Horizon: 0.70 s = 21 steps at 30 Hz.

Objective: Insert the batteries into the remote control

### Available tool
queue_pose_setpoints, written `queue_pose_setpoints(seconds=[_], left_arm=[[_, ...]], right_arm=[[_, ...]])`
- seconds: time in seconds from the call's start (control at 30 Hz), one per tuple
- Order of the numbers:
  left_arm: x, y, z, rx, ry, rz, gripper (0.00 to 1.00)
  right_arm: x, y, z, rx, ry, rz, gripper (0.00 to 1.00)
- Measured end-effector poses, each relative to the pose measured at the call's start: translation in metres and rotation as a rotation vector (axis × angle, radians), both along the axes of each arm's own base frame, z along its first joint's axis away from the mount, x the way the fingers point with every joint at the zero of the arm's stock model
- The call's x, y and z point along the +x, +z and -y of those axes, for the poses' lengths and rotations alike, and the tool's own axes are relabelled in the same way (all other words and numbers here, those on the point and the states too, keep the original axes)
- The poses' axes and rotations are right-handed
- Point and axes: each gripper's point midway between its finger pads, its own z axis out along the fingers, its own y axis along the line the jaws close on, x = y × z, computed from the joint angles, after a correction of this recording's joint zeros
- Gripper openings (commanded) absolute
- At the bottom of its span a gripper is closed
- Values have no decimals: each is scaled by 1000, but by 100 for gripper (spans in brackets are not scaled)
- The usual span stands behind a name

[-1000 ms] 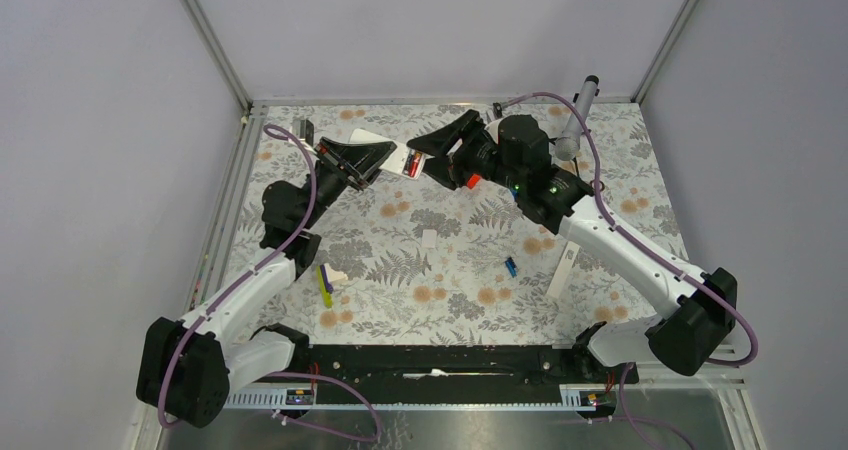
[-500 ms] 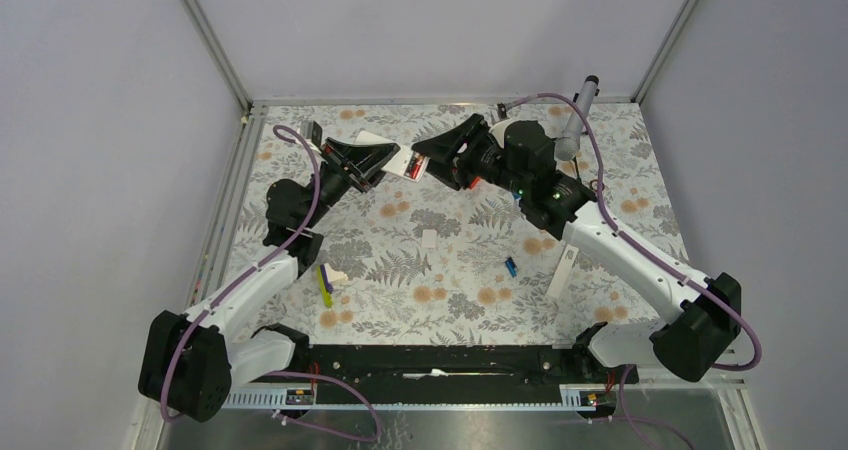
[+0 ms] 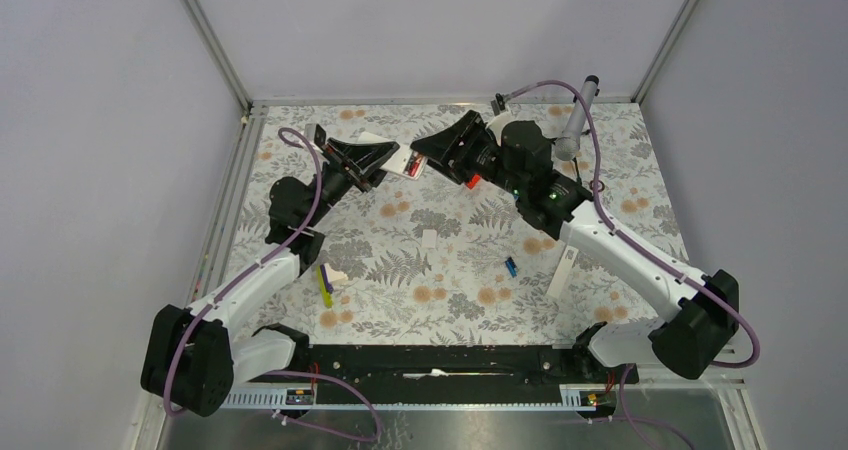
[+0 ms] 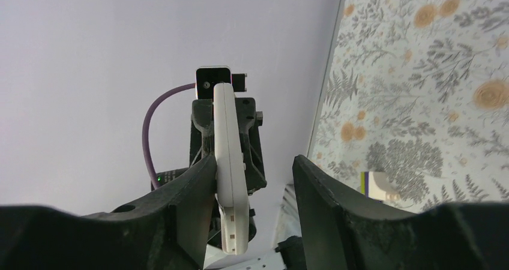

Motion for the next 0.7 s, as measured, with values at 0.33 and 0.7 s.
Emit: queue_pose_setpoints(seconds=[0.33,0.7], left_arm=[[5,-11,1,-22,-12,-102,0],[10,-31,3,-29,-29,-249,0]], right_arm=[[8,-12,6,-102,-52,185,56],[18,-26,15,-349,-85,448,66]])
